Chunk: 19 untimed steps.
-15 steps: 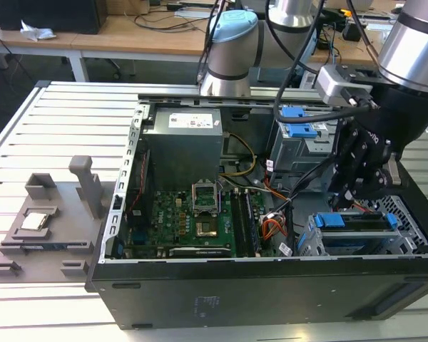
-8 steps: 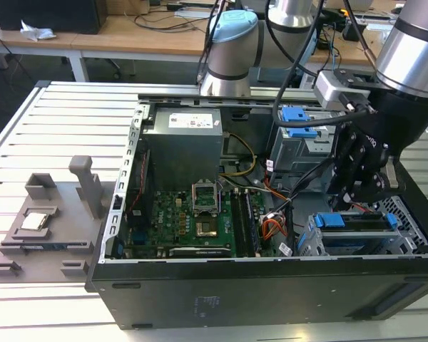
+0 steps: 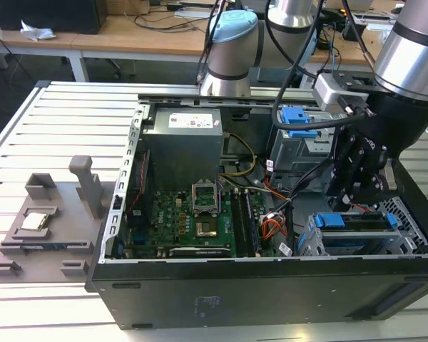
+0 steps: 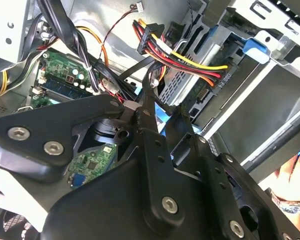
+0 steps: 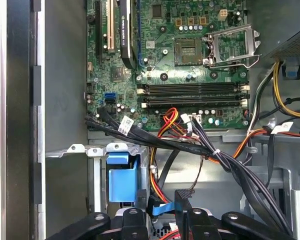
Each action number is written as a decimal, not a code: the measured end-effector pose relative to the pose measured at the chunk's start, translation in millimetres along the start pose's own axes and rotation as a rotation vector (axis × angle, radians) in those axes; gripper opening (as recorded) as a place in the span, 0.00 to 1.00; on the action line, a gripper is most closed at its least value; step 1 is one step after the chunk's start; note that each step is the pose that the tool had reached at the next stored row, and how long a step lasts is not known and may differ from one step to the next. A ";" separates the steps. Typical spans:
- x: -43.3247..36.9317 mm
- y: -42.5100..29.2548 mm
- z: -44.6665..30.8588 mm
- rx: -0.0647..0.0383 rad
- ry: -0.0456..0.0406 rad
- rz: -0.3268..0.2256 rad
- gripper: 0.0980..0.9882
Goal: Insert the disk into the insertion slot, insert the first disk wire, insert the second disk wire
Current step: 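Insert the second disk wire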
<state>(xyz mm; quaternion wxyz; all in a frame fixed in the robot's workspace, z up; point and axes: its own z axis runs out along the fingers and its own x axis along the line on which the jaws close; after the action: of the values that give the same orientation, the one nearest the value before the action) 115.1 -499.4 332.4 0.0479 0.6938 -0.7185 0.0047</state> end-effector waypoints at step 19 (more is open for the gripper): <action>23.2 -2.6 -14.1 -0.009 -0.0005 -0.001 0.12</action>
<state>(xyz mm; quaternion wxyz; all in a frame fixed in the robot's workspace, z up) 117.7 -521.5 348.0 0.0507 0.6939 -0.7183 0.0015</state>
